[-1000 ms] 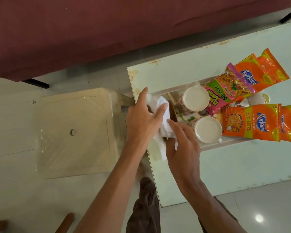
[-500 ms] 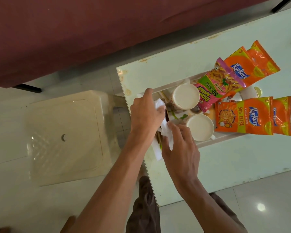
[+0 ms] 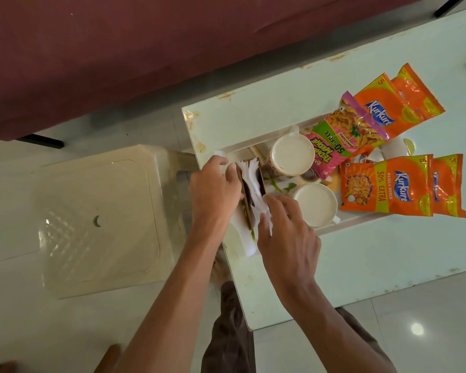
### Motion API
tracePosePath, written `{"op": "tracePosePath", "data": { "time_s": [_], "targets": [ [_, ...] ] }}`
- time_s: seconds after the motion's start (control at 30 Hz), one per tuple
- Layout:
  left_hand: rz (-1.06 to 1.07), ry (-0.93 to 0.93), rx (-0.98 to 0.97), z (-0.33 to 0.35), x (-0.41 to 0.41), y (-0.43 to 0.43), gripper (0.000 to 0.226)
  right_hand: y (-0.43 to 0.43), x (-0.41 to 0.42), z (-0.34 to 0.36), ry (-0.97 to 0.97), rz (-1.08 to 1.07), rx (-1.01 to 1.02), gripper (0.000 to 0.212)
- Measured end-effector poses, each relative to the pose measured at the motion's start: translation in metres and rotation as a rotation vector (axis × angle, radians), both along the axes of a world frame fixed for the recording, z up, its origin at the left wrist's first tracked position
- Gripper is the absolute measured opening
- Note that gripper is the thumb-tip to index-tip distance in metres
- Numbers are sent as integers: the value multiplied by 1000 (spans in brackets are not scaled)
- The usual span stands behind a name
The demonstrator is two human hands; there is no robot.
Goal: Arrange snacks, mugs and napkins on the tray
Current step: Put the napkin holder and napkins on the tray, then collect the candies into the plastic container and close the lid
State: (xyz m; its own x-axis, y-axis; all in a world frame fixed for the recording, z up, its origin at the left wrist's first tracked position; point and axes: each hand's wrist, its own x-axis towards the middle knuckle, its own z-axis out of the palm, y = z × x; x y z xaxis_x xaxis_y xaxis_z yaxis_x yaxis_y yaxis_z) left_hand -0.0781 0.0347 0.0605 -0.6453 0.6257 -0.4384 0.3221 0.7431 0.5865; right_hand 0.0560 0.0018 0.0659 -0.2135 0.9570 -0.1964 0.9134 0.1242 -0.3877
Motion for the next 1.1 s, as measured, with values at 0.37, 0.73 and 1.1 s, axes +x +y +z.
{"op": "tracePosePath", "data": {
  "time_s": [0.37,0.73,1.1],
  "targets": [
    [216,-154,-26,-15,29,-57,9,8,84,45,325,-33,13,20],
    [296,-147,-120,5,74,-85,11,177,281,85,477,-192,-27,14],
    [633,-271,48,-33,58,-58,15,280,260,-17,363,-187,-707,23]
  ]
}}
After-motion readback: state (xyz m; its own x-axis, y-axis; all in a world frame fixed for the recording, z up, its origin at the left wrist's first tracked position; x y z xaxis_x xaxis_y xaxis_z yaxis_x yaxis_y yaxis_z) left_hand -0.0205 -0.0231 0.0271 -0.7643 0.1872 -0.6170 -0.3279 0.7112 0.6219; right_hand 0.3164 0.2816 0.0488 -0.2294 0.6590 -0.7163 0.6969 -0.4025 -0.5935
